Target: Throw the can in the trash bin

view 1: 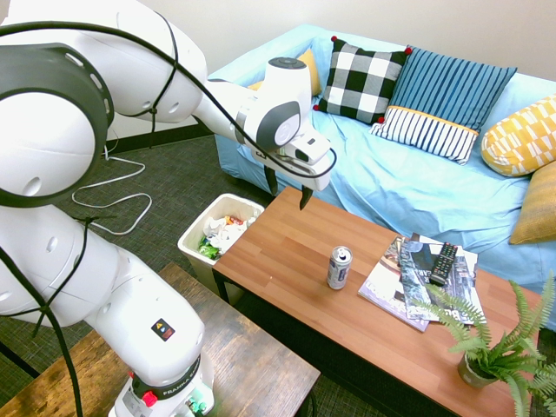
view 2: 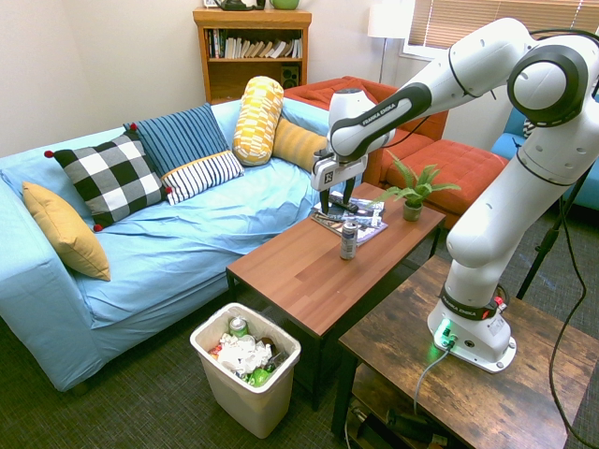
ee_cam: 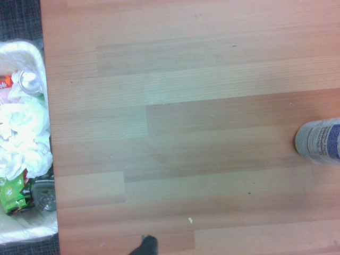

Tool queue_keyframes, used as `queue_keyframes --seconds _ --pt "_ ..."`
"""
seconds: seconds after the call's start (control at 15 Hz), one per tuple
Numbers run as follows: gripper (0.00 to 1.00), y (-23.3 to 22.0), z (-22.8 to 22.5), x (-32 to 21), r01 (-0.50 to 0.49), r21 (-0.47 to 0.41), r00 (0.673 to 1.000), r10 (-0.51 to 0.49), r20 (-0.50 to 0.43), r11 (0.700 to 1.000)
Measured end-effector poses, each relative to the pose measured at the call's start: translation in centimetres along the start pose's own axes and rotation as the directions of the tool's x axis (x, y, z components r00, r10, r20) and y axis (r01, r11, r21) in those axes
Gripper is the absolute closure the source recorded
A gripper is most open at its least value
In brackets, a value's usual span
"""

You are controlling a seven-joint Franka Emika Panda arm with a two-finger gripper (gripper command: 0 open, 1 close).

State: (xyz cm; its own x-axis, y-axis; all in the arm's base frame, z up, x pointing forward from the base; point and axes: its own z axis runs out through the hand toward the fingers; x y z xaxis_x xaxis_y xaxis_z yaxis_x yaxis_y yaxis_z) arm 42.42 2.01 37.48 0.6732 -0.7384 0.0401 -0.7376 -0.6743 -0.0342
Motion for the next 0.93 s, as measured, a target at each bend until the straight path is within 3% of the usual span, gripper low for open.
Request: queue_keyframes --seconds 0.27,0.6,0.93 --pt "0.0 0.0 -0.7 1.1 -0.029 0.008 0.999 0.029 -0.014 1.0" --pt "0.0 2.4 -2.0 7.2 -0.189 0.019 0.979 0.19 -0.076 0.982" --pt "0.0 4.3 2.2 11.0 -0.304 0.007 0.951 0.304 -0.065 0.953"
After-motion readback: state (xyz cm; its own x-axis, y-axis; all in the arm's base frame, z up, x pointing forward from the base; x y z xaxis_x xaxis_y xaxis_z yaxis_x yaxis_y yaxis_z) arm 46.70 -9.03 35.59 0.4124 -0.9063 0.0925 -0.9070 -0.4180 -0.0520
